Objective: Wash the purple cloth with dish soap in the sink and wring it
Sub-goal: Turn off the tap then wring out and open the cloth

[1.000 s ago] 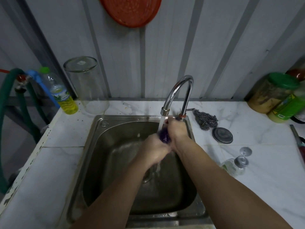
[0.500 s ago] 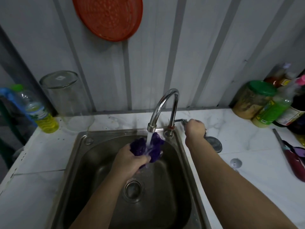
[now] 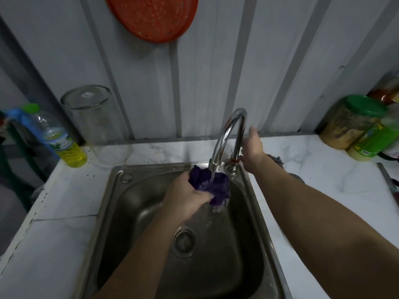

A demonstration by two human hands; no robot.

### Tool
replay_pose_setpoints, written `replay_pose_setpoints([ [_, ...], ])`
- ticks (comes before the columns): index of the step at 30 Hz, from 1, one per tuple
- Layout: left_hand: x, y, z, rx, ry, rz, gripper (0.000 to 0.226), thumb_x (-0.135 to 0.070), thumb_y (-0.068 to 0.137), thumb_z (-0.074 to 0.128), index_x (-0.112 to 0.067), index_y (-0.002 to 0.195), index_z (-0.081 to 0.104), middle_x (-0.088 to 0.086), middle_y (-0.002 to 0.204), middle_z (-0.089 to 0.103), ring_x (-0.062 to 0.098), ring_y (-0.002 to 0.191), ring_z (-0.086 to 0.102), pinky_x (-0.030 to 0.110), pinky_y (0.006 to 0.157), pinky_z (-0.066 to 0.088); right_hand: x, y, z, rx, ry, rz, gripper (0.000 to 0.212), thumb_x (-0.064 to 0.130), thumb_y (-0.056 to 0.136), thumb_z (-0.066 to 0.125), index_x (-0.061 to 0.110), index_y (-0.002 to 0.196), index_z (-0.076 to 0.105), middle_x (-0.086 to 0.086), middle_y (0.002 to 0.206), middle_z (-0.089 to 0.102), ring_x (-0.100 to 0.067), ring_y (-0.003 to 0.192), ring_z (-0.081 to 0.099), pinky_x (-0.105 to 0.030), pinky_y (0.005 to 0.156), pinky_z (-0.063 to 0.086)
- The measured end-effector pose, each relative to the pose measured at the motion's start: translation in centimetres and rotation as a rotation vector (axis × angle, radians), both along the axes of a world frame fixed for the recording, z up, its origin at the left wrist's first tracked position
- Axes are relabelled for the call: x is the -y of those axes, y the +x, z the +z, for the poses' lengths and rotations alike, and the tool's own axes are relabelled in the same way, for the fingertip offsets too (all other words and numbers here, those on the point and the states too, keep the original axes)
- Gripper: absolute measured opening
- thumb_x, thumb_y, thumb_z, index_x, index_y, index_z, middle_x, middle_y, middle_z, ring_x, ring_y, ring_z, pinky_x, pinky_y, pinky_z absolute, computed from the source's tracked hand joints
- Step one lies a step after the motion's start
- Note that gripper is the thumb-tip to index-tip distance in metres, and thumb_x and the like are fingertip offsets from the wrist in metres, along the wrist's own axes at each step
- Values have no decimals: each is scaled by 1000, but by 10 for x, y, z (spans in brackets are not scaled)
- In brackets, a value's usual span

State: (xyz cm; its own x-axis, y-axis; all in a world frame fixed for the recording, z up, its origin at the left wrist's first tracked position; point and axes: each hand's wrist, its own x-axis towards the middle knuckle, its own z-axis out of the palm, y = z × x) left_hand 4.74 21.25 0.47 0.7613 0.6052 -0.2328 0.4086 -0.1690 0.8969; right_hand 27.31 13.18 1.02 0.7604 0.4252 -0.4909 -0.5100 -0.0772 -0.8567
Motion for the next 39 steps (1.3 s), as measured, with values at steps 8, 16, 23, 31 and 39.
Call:
replay_pose_setpoints([
  [8, 6, -1, 0, 30, -83, 17, 47, -27, 57, 84, -32, 100, 66, -5, 92, 77, 15, 82, 75, 38, 71, 64, 3, -21, 4, 99, -47, -224, 76, 67, 99, 26, 12, 149, 45, -13, 148, 52, -31, 118, 57, -48, 100, 43],
  [16, 23, -13, 13, 50, -622, 153, 31, -19, 75, 80, -12, 104, 73, 9, 77, 79, 22, 60, 73, 25, 45, 50, 52, -148, -56, -23, 391, 127, 87, 70, 82, 67, 9, 142, 54, -23, 136, 64, -41, 127, 61, -58, 104, 49],
  [23, 43, -37, 21, -116, -1033, -141, 42, -46, 70, 81, -11, 89, 68, 2, 62, 66, 10, 49, 54, 15, 32, 33, 49, -148, -22, -183, 637, 337, 26, 16, 82, 76, 13, 106, 65, -19, 113, 72, -39, 104, 70, -53, 92, 56],
  [31, 52, -24, 2, -384, -334, -78, 16, -26, 70, 65, -19, 84, 65, -4, 43, 58, 7, 27, 43, 12, 34, 28, 28, -155, 4, 105, 50, 319, 16, 12, 93, 72, 14, 89, 57, -8, 66, 59, -18, 50, 56, -30, 49, 50],
  [39, 53, -10, -24, -505, 505, -95, 32, -39, 77, 61, -18, 96, 76, 5, 86, 78, 28, 82, 73, 29, 63, 47, 14, -155, -15, 500, -442, 282, 8, 26, 95, 64, 19, 97, 61, -12, 96, 71, -31, 96, 67, -43, 91, 53],
])
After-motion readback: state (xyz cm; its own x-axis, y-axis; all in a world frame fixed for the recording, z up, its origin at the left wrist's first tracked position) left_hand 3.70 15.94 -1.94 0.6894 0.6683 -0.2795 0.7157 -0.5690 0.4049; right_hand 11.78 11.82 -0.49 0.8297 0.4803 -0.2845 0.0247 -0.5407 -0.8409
